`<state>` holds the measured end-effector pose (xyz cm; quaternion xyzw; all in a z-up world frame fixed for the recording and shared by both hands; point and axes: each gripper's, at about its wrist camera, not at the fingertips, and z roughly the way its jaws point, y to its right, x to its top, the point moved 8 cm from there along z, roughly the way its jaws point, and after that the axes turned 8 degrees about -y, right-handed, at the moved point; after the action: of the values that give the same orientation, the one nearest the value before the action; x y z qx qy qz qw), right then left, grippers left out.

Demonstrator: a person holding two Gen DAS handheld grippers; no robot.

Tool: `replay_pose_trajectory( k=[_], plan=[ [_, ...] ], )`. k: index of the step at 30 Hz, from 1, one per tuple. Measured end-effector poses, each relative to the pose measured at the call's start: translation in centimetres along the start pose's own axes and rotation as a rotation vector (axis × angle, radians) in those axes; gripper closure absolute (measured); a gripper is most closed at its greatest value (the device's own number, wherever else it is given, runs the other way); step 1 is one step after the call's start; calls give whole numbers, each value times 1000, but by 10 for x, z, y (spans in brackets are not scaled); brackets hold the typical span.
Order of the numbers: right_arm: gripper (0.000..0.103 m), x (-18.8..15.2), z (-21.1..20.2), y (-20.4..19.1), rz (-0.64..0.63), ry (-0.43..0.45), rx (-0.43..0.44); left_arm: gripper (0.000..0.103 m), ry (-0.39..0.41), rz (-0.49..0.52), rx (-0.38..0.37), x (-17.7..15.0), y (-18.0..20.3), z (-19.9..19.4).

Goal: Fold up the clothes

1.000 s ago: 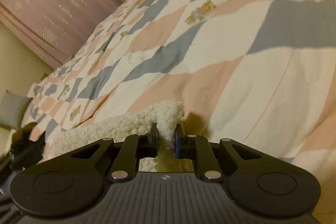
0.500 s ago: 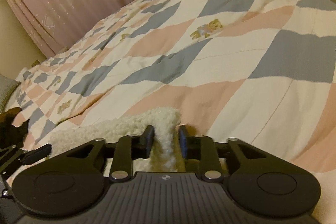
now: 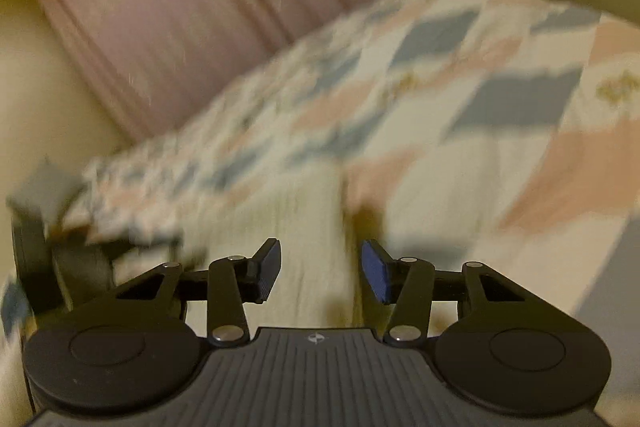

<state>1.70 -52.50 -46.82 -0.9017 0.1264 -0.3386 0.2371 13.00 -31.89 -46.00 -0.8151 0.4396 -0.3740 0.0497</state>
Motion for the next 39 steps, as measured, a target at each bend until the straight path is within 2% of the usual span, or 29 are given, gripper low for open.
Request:
replay_pose_trajectory(
  k=[2, 4, 8, 11, 16, 19, 21, 23, 24, 28, 30, 32, 34, 35, 37, 39],
  plan=[
    [58, -29, 13, 2, 35, -76, -1, 69, 10, 24, -10, -2, 3, -3],
    [58, -48, 16, 2, 50, -97, -19, 69, 24, 72, -3, -5, 10, -7],
    [58, -52, 0, 2, 41, -104, -74, 69, 22, 97, 18, -8, 16, -9],
    [58, -48, -8, -3, -8, -87, -136, 71, 32, 113, 32, -10, 19, -11],
    [57, -33, -29, -36, -114, 58, -120, 72, 44, 140, 39, -13, 24, -16],
    [55, -50, -6, -53, -184, -8, -130, 73, 49, 146, 38, -16, 26, -16],
    [55, -66, 9, -54, -217, -50, -180, 72, 54, 143, 31, -20, 28, -15],
    [56, -78, 19, -50, -226, -54, -205, 72, 53, 124, 29, -21, 25, -19],
    [56, -79, 20, -49, -219, -49, -204, 72, 53, 109, 23, -21, 23, -24],
    [56, -76, 19, -48, -231, -55, -215, 71, 133, -22, -94, -20, 13, -76],
    [56, -76, 19, -45, -217, -53, -206, 71, 167, 1, -96, -29, 20, -99],
    [56, -76, 19, -42, -195, -50, -196, 71, 170, 43, -122, -44, 33, -111],
    [55, -77, 19, -44, -189, -46, -198, 71, 117, 61, -165, -64, 47, -101],
    [55, -78, 20, -46, -191, -44, -202, 71, 79, 56, -161, -73, 51, -89],
    [55, -81, 20, -49, -191, -45, -199, 71, 55, 18, -166, -86, 56, -70],
    [55, -82, 21, -50, -195, -52, -194, 71, 59, -32, -191, -80, 48, -73]
  ],
)
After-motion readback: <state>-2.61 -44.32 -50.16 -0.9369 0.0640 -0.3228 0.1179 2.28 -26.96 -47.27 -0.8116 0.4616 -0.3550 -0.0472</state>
